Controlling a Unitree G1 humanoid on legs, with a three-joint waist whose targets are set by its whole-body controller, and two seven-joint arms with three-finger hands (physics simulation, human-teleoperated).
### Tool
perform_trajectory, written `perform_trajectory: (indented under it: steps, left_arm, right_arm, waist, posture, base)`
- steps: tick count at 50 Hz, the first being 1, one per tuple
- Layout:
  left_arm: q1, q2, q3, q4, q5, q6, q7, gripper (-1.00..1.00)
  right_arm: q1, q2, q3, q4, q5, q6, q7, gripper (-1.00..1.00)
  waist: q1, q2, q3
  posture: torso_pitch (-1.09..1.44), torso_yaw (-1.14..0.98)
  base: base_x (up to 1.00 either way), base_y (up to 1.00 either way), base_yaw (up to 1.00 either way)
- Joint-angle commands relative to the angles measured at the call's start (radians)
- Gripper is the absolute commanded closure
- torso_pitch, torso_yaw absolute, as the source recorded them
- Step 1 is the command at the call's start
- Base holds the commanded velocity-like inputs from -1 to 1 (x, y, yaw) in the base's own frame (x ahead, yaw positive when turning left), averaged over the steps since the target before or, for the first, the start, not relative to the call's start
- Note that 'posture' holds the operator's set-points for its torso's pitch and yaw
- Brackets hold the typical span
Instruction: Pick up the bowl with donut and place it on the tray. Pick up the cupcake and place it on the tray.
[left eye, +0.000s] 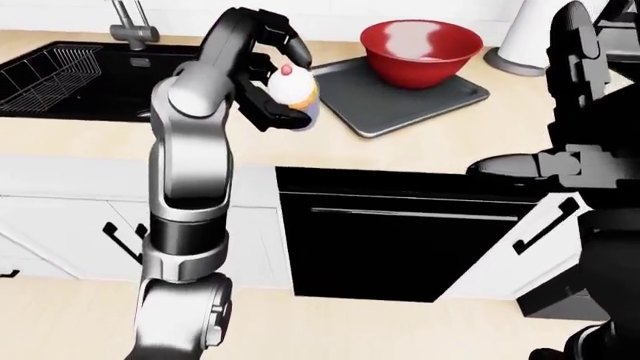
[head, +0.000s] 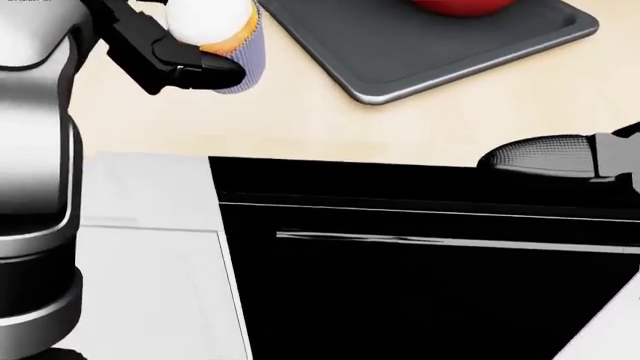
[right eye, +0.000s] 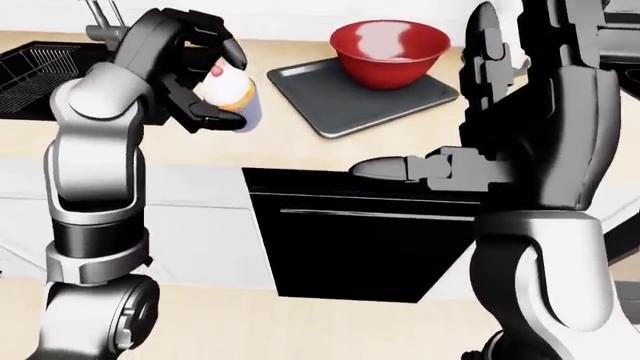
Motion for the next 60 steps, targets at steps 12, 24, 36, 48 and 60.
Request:
perform_trajectory:
  steps: [12, 24, 36, 48, 60]
  left_arm:
    - [-0.031, 0.015, 0.024, -0.002, -0.003, -0.031, 0.022, 1.0]
    - [-0.041, 0.026, 0.027, -0.009, -0.008, -0.019, 0.018, 1.0]
    - [-0.058, 0.028, 0.025, -0.013, -0.005, -0.007, 0.012, 1.0]
    - [-0.059, 0.03, 0.027, -0.007, -0.01, -0.013, 0.016, 1.0]
    - [-0.072, 0.034, 0.028, 0.005, -0.016, -0.013, 0.02, 1.0]
  right_arm:
    - [-0.022, -0.013, -0.002, -0.02, -0.004, -0.02, 0.008, -1.0]
    - [-0.021, 0.002, 0.003, -0.016, -0.031, -0.028, 0.026, -1.0]
    - [-0.034, -0.008, 0.001, -0.012, -0.016, -0.021, 0.02, -1.0]
    - [-0.032, -0.013, -0.003, -0.021, -0.004, -0.019, 0.008, -1.0]
    - [-0.024, -0.012, 0.002, -0.017, -0.015, -0.027, 0.015, -1.0]
  waist:
    - [0.034, -0.039, -0.033]
    - [0.022, -0.058, -0.007]
    - [0.024, 0.017, -0.054]
    - [0.038, -0.087, -0.012]
    - [0.02, -0.036, -0.031]
  posture:
    - [0.0, 0.0]
    - [0.0, 0.0]
    - [0.0, 0.0]
    - [0.0, 0.0]
    - [0.0, 0.0]
  base:
    - [0.09, -0.16, 0.0]
    - [0.08, -0.08, 0.0]
    - [0.0, -0.11, 0.0]
    - [0.0, -0.19, 0.0]
    - [0.0, 0.0, 0.0]
